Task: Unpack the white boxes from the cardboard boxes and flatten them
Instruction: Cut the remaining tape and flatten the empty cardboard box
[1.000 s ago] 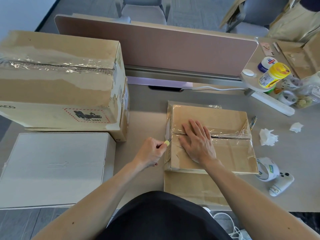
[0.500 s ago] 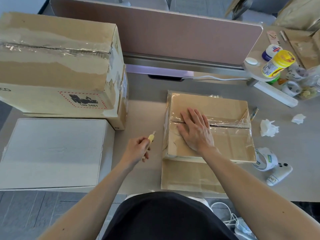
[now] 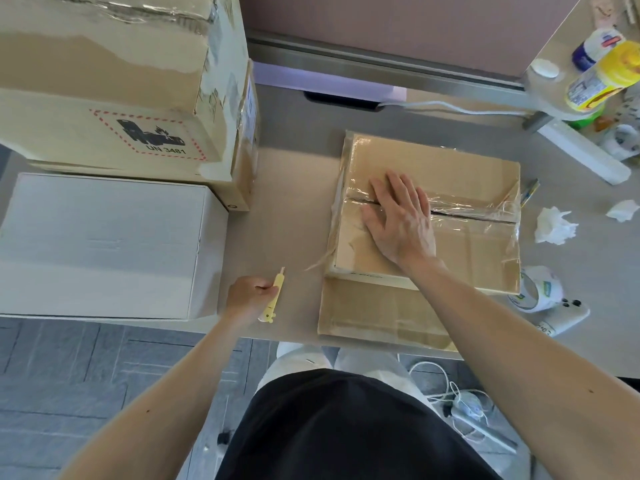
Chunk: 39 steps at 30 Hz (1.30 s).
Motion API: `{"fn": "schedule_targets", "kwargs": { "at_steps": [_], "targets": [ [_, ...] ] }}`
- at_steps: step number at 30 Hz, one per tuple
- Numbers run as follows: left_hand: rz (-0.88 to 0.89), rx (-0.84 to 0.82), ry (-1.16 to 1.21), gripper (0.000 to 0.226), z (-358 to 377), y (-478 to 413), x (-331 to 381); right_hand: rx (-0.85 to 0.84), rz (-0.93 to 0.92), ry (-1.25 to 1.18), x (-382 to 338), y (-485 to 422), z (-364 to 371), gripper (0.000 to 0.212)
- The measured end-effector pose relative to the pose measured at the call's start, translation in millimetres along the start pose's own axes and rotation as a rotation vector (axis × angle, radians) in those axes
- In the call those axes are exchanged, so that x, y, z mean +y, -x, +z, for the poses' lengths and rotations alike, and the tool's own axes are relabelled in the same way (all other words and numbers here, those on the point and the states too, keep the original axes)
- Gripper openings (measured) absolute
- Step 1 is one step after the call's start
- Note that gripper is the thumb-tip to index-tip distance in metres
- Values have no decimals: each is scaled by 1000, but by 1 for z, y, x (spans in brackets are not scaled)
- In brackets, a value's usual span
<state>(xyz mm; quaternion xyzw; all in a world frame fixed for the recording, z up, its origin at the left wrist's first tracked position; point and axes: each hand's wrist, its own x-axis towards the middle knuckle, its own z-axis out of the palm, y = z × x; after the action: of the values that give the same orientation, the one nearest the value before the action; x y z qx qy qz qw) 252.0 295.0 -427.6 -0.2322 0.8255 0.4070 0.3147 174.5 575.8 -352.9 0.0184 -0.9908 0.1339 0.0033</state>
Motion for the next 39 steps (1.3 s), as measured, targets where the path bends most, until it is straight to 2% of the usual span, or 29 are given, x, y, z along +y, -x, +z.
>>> {"fn": "schedule_targets", "kwargs": {
  "at_steps": [5,8,11,14,18,22,25,30,32,34,39],
  "targets": [
    [-27,63,-122,26,4,1,-1,16,-11,-11,1,-1,0,52],
    [-44,96,-179,14,5,6,4,10,-10,-19,2,-1,0,52],
    [-43,123,-213,14,3,9,10,-2,-13,-35,4,0,-1,52],
    [-13,179,-147,8,2,13,27,-51,-20,-92,6,-1,-6,54],
    [194,222,9,7,2,13,86,-131,-16,-284,14,-2,-16,57],
    [504,275,9,18,-6,3,167,-137,34,-518,23,-3,-33,43],
    [763,305,-138,32,-5,-3,223,-77,127,-522,37,5,-42,39],
    [933,111,-565,61,19,-13,291,14,256,-372,77,24,-50,33],
    [960,29,-798,78,31,-16,304,-32,294,-331,89,31,-54,36],
    [963,-33,-972,90,41,-22,311,-131,280,-271,93,36,-58,49],
    [906,-65,-1034,109,45,-38,315,-207,247,-172,87,34,-58,67]
  ]
}}
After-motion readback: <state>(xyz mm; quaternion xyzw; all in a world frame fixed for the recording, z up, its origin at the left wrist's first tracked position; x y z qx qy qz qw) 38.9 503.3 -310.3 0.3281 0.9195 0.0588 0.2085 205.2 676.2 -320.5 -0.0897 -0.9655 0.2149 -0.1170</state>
